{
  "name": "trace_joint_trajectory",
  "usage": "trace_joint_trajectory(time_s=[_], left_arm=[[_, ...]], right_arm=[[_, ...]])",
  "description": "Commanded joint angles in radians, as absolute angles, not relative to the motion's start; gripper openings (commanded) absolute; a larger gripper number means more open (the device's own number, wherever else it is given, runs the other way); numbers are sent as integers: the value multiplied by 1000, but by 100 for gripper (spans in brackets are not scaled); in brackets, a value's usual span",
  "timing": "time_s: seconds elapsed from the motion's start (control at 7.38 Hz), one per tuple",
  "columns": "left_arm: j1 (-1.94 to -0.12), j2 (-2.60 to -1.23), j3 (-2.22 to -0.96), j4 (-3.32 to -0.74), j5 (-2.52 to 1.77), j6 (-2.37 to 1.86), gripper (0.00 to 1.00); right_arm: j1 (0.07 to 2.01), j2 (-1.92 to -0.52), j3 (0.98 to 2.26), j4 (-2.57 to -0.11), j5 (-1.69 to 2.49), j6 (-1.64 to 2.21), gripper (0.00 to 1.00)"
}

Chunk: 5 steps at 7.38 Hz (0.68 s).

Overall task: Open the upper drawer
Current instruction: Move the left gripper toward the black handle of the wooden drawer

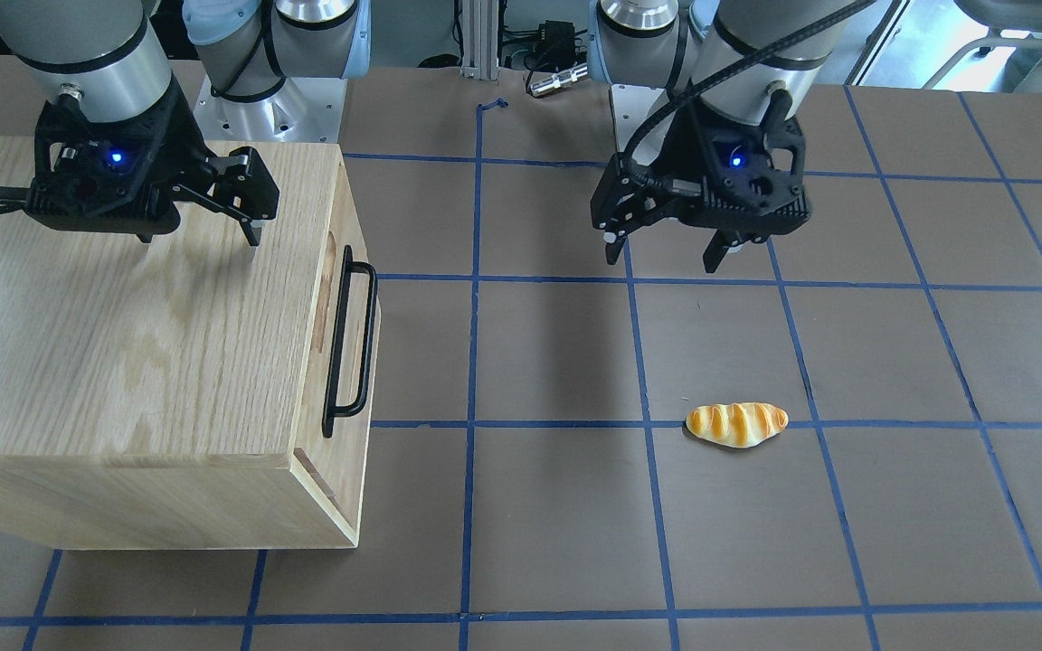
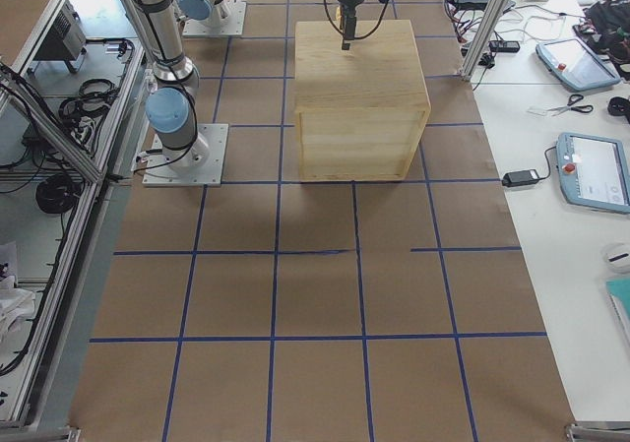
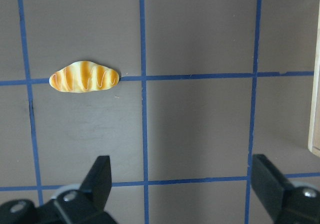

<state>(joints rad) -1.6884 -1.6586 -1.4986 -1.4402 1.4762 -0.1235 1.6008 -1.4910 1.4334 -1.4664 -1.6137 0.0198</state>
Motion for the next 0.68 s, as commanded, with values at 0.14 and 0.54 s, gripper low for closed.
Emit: trace_joint_trajectory(time_s=[0.14,0.54], left_arm=[[-1801,-1793,-1500,-1280,1401,-283,100],[-1877,-1871,-1493,-1129,1281,-561,100]], right_arm=[[1601,-1491,1433,-1466,-1614,18,100],[1601,-1491,1433,-1466,-1614,18,100]])
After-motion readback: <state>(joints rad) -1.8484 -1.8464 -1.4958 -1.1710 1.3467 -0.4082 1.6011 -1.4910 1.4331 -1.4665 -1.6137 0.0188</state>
